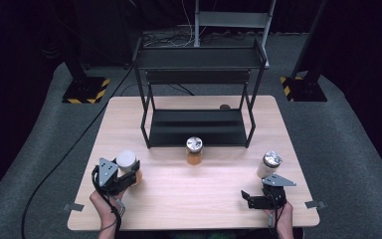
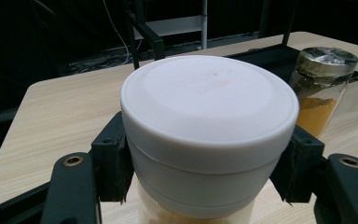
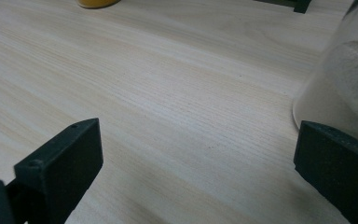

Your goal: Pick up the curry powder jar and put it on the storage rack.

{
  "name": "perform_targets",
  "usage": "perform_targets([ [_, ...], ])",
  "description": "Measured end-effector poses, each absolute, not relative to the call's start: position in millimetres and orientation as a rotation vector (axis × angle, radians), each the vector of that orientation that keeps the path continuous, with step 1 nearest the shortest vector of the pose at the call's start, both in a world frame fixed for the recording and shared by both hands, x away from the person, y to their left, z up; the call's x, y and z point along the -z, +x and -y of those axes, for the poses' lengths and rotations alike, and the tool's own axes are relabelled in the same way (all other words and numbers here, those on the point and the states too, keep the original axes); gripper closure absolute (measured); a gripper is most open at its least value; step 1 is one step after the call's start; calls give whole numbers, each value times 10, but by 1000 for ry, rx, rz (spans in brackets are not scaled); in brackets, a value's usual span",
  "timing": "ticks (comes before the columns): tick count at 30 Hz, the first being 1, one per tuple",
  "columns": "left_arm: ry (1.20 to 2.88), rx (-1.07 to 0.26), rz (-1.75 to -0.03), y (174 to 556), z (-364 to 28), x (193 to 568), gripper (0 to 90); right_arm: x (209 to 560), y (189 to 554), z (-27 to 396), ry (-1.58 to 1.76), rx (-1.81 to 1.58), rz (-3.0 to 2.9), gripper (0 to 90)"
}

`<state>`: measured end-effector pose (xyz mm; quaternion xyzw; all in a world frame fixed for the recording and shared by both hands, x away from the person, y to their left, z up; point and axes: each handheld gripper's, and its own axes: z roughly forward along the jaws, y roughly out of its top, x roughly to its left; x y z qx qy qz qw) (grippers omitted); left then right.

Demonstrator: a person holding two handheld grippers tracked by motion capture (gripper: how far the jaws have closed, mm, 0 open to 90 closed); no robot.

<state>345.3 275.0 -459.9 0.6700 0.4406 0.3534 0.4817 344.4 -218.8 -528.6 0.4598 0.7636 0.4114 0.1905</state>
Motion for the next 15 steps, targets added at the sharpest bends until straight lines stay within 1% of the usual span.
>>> perform_targets([
  [15,1647,-855,-1053,3493,-2685,4561,339,5287,3447,2190,1294,-1157,-2147,3],
])
